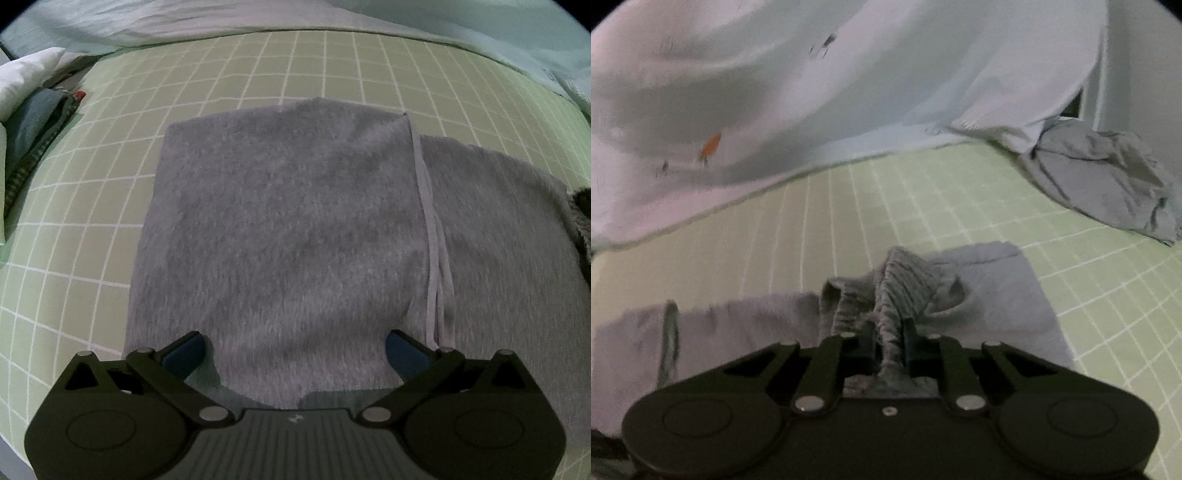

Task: Fold clothes
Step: 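Fold the waistband with the right gripper onto the folded legs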

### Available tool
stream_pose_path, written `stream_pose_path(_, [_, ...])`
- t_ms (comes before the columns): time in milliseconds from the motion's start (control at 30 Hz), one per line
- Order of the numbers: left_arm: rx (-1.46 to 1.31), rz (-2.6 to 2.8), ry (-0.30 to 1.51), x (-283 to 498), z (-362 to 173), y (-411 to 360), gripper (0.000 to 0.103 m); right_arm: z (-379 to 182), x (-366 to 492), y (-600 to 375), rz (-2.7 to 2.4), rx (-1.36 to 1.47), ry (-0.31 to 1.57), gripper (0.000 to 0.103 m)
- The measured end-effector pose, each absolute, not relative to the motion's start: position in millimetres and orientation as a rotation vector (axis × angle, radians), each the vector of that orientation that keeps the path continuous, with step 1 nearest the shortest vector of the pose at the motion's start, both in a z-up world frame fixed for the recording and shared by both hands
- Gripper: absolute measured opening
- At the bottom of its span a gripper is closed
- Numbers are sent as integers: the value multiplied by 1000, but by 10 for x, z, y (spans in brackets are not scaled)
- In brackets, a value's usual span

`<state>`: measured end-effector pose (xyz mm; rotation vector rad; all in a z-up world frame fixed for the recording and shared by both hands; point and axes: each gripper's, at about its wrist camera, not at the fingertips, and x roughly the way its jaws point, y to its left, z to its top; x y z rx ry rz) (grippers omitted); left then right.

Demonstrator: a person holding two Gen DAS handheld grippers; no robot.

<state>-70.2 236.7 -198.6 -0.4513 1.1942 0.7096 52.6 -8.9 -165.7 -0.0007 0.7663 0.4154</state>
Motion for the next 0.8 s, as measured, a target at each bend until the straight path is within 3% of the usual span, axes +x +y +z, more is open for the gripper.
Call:
stream_pose_path(233, [-442, 706, 1187, -723, -1983, 2362, 103, -1205, 335, -195, 478, 155, 689, 13])
stream_pose_path(400, [-436, 710, 1184, -734, -1982, 2346, 103, -1324, 120, 77, 604, 108, 729, 16])
stream_pose_path(433, [-434, 712, 1183, -734, -1979, 2334, 103, -1412, 84, 168, 627, 73, 754, 21])
stream_pose_path(500, [-430, 717, 1181, -734, -1974, 2311, 103, -1733, 23, 384, 689, -44, 865, 43])
stream_pose_path(633, [-434, 722, 1169, -762, -1974, 2282, 103, -2078, -109, 513, 709, -198, 963, 59])
stream_pose_path(700, [-441, 723, 1161, -783, -1974, 2278, 103, -2019, -108, 423, 714, -182, 943, 80])
stream_pose_path(800, [-443, 725, 1158, -785, -1981, 2284, 103, -1868, -11, 178, 686, -104, 911, 84])
